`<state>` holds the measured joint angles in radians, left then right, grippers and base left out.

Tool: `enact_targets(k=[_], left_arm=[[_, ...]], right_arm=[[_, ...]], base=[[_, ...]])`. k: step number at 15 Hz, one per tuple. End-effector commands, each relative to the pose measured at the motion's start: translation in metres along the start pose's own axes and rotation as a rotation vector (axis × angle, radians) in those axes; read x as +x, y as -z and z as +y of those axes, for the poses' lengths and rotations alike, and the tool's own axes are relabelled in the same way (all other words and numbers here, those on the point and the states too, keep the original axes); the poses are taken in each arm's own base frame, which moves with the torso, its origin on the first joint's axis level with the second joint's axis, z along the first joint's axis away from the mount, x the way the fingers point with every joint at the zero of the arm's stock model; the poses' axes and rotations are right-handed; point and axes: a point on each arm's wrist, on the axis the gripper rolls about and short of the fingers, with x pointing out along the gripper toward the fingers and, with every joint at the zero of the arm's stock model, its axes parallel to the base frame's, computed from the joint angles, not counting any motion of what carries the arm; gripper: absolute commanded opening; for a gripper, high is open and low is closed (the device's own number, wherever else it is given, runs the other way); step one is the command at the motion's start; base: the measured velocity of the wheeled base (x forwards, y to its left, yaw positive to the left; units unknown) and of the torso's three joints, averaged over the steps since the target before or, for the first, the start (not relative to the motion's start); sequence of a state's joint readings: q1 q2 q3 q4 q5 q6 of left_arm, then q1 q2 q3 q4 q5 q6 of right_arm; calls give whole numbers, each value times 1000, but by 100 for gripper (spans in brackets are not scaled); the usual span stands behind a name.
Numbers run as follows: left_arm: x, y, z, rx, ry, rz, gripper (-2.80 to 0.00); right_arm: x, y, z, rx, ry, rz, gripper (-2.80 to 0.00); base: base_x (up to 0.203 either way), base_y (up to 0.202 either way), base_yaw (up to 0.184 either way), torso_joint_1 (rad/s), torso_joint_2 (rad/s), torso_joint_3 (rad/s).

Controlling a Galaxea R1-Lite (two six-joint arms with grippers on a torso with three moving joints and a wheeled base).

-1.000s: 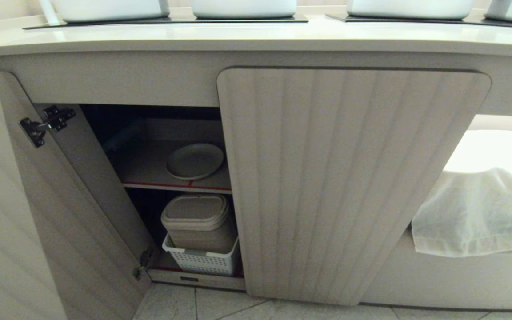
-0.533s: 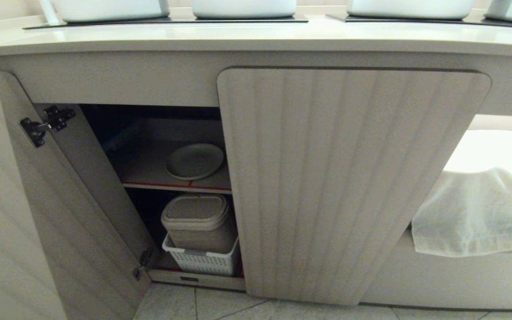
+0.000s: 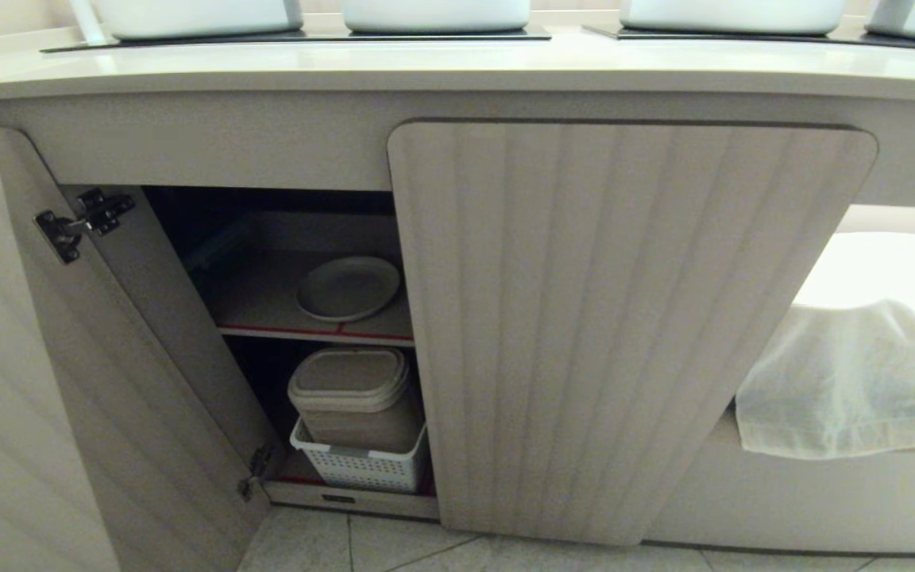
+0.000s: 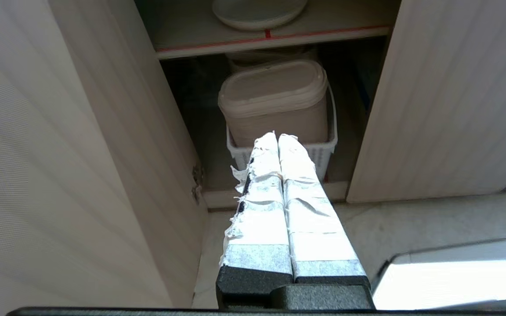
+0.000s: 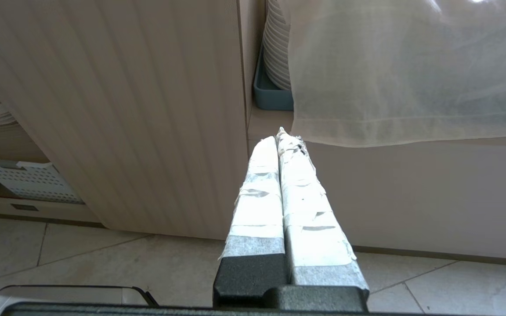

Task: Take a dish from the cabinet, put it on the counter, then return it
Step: Take the plate from the cabinet

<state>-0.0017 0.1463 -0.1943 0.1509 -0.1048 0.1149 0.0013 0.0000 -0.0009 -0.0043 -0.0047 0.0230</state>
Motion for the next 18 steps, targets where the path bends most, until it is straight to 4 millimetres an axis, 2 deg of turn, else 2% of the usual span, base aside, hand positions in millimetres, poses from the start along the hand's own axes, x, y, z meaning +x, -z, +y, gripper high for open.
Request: enact_targets(k=[1, 5, 10, 14, 18], left_arm=[[12, -10, 2, -9, 14, 89, -280], [45, -32, 8, -37, 32, 212, -280], [107, -63, 19, -133, 24, 317, -280], [154, -62, 24, -202, 3, 329, -280], [199, -45, 27, -238, -4, 330, -280]], right_arm=[[0, 0, 0, 0, 0, -1, -280], [0, 0, 0, 0, 0, -1, -280], [0, 0, 0, 0, 0, 0, -280], [0, 0, 0, 0, 0, -2, -280], [0, 0, 0, 0, 0, 1, -280]], base=[[0, 0, 0, 0, 0, 0], [0, 0, 0, 0, 0, 0], [0, 0, 0, 0, 0, 0], [0, 0, 0, 0, 0, 0], [0, 0, 0, 0, 0, 0]])
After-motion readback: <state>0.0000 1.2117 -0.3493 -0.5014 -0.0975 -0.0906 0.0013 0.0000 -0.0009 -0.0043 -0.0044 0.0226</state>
